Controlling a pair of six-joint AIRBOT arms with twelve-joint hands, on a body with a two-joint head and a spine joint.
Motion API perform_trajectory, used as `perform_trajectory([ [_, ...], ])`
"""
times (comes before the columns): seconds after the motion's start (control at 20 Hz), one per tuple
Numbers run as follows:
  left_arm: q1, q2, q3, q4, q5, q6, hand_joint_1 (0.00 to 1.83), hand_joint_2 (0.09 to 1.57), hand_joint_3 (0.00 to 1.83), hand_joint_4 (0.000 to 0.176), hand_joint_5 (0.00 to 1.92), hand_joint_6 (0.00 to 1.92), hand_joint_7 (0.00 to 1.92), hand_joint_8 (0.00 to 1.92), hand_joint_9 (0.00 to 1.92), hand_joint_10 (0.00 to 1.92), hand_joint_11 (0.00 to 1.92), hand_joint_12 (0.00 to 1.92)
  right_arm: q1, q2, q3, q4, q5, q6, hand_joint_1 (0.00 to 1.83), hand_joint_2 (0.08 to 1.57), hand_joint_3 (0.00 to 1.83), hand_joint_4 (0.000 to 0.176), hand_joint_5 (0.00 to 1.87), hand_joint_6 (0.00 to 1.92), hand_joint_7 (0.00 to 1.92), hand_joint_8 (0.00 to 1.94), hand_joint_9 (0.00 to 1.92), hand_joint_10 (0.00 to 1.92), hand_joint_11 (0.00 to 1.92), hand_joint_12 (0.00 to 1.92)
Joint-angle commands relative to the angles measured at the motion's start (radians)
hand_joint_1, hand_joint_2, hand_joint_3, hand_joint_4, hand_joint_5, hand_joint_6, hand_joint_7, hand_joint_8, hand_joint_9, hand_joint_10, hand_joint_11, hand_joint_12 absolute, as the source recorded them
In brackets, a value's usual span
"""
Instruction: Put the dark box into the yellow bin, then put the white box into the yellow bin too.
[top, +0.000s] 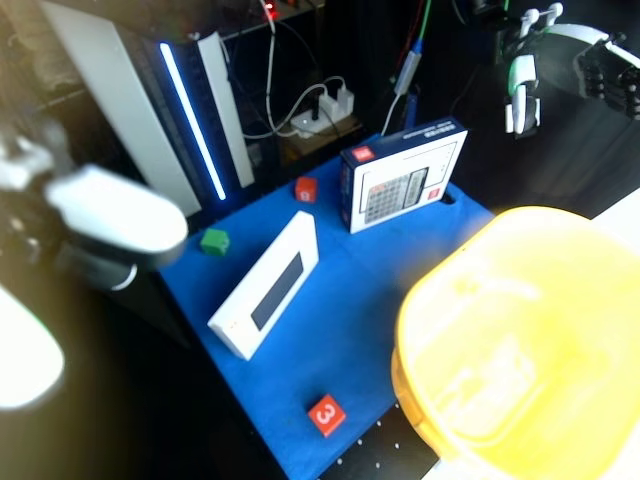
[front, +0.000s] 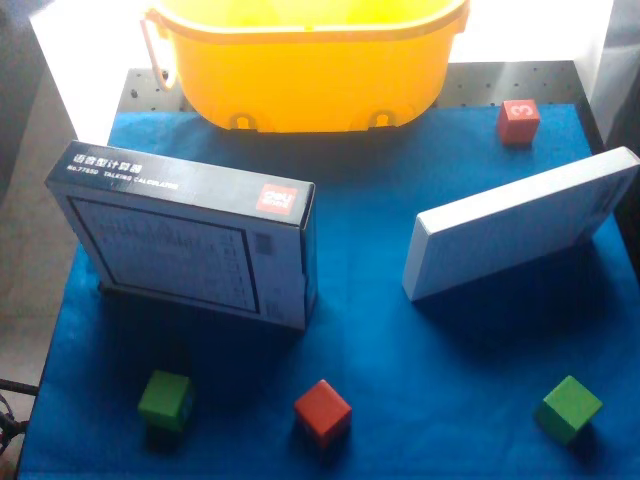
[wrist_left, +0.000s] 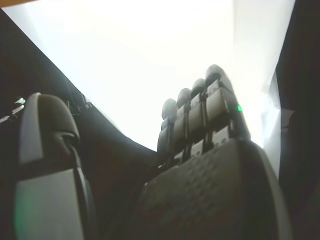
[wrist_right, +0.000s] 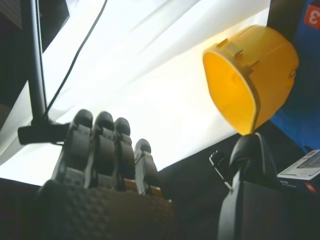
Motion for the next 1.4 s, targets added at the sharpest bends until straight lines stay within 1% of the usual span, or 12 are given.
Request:
perform_trajectory([
  [0.0, -0.006, 0.006, 0.005, -0.023, -0.125, -0.008, 0.2, 1.11, 0.01, 0.012, 0.41, 0.01, 0.31, 0.0, 0.17, 0.01, 0.0, 0.47, 0.011, 0.001, 0.0, 0.004, 0.119, -0.001, 0.24, 1.06, 0.0, 0.0, 0.41, 0.01, 0.48, 0.0, 0.44, 0.0, 0.19, 0.44],
  [0.05, -0.006, 0.005, 0.005, -0.023, -0.126, -0.008, 0.2, 1.13, 0.01, 0.007, 0.41, 0.0, 0.32, 0.01, 0.18, 0.01, 0.0, 0.47, 0.011, 0.001, 0.0, 0.004, 0.119, -0.001, 0.26, 1.05, 0.0, 0.0, 0.42, 0.0, 0.48, 0.0, 0.44, 0.0, 0.19, 0.43],
  [0.15, -0.005, 0.005, 0.003, -0.021, -0.129, -0.008, 0.21, 1.11, 0.0, 0.021, 0.41, 0.0, 0.31, 0.0, 0.18, 0.0, 0.0, 0.47, 0.01, 0.001, 0.0, 0.004, 0.119, -0.001, 0.26, 1.06, 0.0, 0.0, 0.4, 0.0, 0.46, 0.0, 0.43, 0.0, 0.18, 0.42],
  [0.3, 0.001, 0.013, -0.003, -0.01, -0.148, -0.021, 0.2, 1.09, 0.0, 0.0, 0.35, 0.0, 0.31, 0.0, 0.22, 0.01, 0.0, 0.51, 0.0, 0.002, -0.001, 0.008, 0.119, -0.001, 0.26, 1.09, 0.01, 0.0, 0.39, 0.0, 0.45, 0.0, 0.41, 0.0, 0.16, 0.41],
  [0.45, 0.017, 0.035, -0.013, 0.048, -0.182, -0.094, 0.22, 1.07, 0.0, 0.0, 0.3, 0.0, 0.32, 0.0, 0.24, 0.0, 0.0, 0.42, -0.001, 0.002, -0.001, 0.01, 0.119, -0.001, 0.26, 1.11, 0.01, 0.0, 0.39, 0.0, 0.42, 0.0, 0.41, 0.0, 0.18, 0.41],
  [0.65, 0.062, 0.1, -0.085, 0.099, -0.248, -0.094, 0.26, 0.97, 0.0, 0.005, 0.22, 0.0, 0.26, 0.0, 0.18, 0.0, 0.0, 0.29, -0.001, 0.003, -0.002, 0.015, 0.119, -0.001, 0.22, 1.09, 0.0, 0.0, 0.36, 0.0, 0.4, 0.0, 0.39, 0.0, 0.18, 0.41],
  [0.85, 0.107, 0.159, -0.14, 0.16, -0.262, -0.093, 0.27, 0.87, 0.0, 0.001, 0.14, 0.0, 0.2, 0.0, 0.18, 0.0, 0.01, 0.33, -0.002, 0.003, -0.003, 0.02, 0.119, -0.001, 0.22, 1.11, 0.0, 0.0, 0.36, 0.0, 0.4, 0.0, 0.39, 0.0, 0.18, 0.4],
  [0.95, 0.126, 0.173, -0.153, 0.176, -0.261, -0.093, 0.32, 0.82, 0.0, 0.021, 0.12, 0.0, 0.18, 0.0, 0.15, 0.0, 0.01, 0.35, -0.002, 0.003, -0.003, 0.022, 0.119, -0.001, 0.21, 1.12, 0.01, 0.0, 0.36, 0.0, 0.39, 0.0, 0.36, 0.0, 0.17, 0.39],
  [1.0, 0.131, 0.178, -0.16, 0.184, -0.263, -0.093, 0.33, 0.83, 0.0, 0.023, 0.11, 0.0, 0.18, 0.0, 0.14, 0.0, 0.02, 0.35, -0.002, 0.003, -0.003, 0.023, 0.119, -0.001, 0.21, 1.13, 0.01, 0.0, 0.36, 0.0, 0.38, 0.0, 0.36, 0.0, 0.17, 0.39],
  [1.1, 0.132, 0.19, -0.175, 0.224, -0.255, -0.093, 0.43, 0.75, 0.0, 0.037, 0.07, 0.0, 0.14, 0.0, 0.15, 0.0, 0.03, 0.35, -0.004, 0.003, -0.003, 0.025, 0.119, -0.001, 0.21, 1.13, 0.01, 0.0, 0.35, 0.0, 0.38, 0.01, 0.35, 0.01, 0.16, 0.38],
  [1.15, 0.133, 0.2, -0.188, 0.26, -0.243, -0.093, 0.47, 0.71, 0.0, 0.06, 0.07, 0.01, 0.13, 0.0, 0.16, 0.0, 0.03, 0.35, -0.005, 0.003, -0.003, 0.025, 0.119, -0.001, 0.23, 1.14, 0.01, 0.0, 0.36, 0.0, 0.4, 0.01, 0.36, 0.01, 0.17, 0.38],
  [1.35, 0.133, 0.206, -0.201, 0.315, -0.203, -0.093, 0.49, 0.7, 0.0, 0.057, 0.11, 0.01, 0.19, 0.0, 0.19, 0.0, 0.05, 0.38, -0.005, 0.003, -0.003, 0.027, 0.119, -0.001, 0.23, 1.13, 0.0, 0.0, 0.36, 0.0, 0.4, 0.0, 0.37, 0.0, 0.18, 0.34],
])
